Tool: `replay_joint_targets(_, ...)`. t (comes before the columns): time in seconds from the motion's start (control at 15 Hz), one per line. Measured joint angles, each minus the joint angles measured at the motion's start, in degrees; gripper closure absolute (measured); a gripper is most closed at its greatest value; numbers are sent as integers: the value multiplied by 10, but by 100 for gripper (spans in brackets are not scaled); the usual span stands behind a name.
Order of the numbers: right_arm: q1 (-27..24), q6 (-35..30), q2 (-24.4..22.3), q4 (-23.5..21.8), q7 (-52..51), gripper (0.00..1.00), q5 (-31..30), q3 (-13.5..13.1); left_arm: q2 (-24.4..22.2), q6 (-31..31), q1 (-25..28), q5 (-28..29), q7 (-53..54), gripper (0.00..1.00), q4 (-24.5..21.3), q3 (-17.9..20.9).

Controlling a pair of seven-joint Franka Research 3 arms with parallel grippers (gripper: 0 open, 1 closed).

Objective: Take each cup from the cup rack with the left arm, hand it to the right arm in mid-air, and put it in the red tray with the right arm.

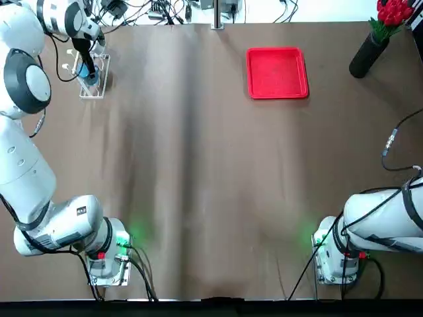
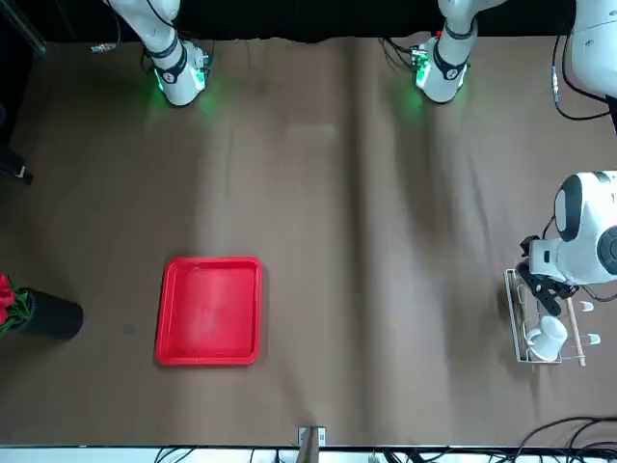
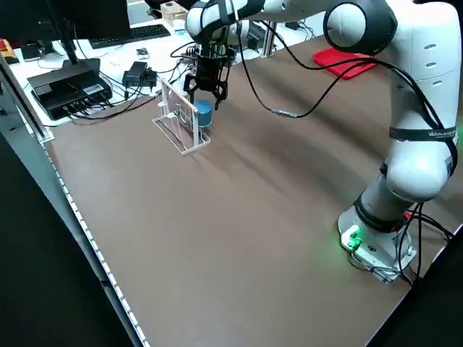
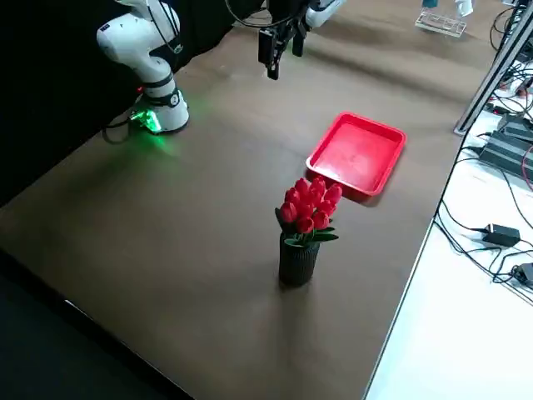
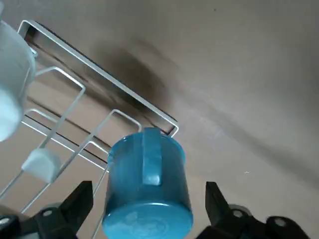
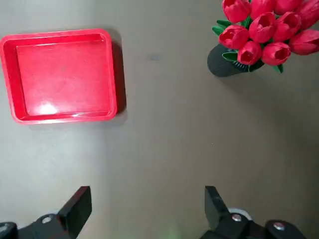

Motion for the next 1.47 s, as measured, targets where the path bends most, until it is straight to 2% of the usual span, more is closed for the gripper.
replay_joint_targets(0.73, 0, 0, 2, -1, 0, 0, 0, 1, 1, 0, 0, 53, 0, 1, -17, 0)
replay_joint_targets(1.0, 0, 0, 3, -1, -1, 0, 0, 1, 1, 0, 0, 64, 0, 6, -18, 0)
replay_joint_targets(1.07, 0, 0, 3, -1, -1, 0, 0, 1, 1, 0, 0, 64, 0, 13, -18, 0)
replay_joint_targets(1.2, 0, 0, 3, -1, -1, 0, 0, 1, 1, 1, 0, 64, 0, 17, -18, 0)
replay_joint_targets(1.27, 0, 0, 3, -1, -1, 0, 0, 1, 1, 1, 0, 65, 0, 24, -18, 0)
replay_joint_targets(1.47, 0, 0, 3, -1, -1, 0, 0, 1, -2, 5, -2, 65, 0, 24, -11, -4)
